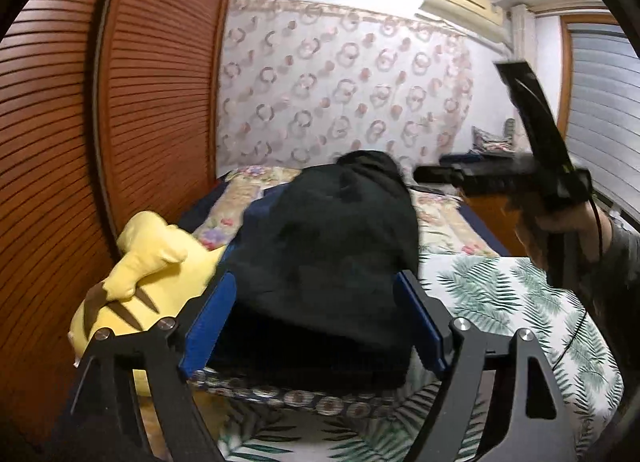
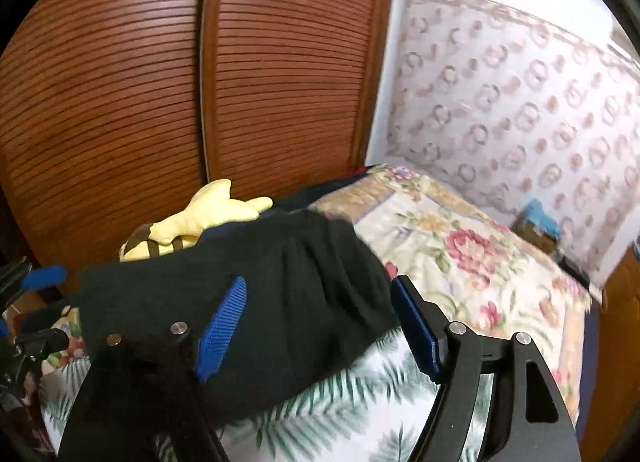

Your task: Fold small clothes

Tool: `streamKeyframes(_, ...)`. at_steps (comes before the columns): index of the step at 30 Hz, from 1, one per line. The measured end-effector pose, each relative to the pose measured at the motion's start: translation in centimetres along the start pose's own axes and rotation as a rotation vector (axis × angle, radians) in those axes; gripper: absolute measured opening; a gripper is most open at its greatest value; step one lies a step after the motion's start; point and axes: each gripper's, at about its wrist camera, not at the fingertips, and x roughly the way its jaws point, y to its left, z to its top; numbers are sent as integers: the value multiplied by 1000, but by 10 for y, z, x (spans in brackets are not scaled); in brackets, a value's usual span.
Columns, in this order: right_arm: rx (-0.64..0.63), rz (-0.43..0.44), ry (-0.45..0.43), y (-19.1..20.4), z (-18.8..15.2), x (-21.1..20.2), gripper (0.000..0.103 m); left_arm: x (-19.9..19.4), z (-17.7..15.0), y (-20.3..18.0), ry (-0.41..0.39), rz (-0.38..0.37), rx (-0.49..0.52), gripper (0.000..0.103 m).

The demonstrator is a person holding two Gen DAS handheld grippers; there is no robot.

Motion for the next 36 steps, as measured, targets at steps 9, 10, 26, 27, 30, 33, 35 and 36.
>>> streamKeyframes(9,187,-110,-40,-7,-101,-110,77,-13,-5,-59,7,-59,86,86)
streamKeyframes(10,202,-123,-46,-3,-111,-124,77,-15,-6,-65,10,-62,92,86)
streamKeyframes(26,353,-352,-183,70,-181,-262,77,-49,4,-135,-27,-107,165,86)
streamKeyframes(27,354,-361,-189,85,-183,-264,77,-49,4,-137,-28,-108,166,86)
streamKeyframes(30,362,-385,-199,115,-185,-266,77,-50,6,-142,-25,-115,168,86)
streamKeyframes(33,364,-392,-202,130,-187,-254,77,-51,6,-144,-23,-119,167,86)
streamKeyframes(35,362,-399,-201,137,-189,-245,77,-51,5,-146,-24,-121,169,86)
streamKeyframes(36,364,-402,-201,134,-191,-235,77,-51,5,-146,-25,-121,170,86)
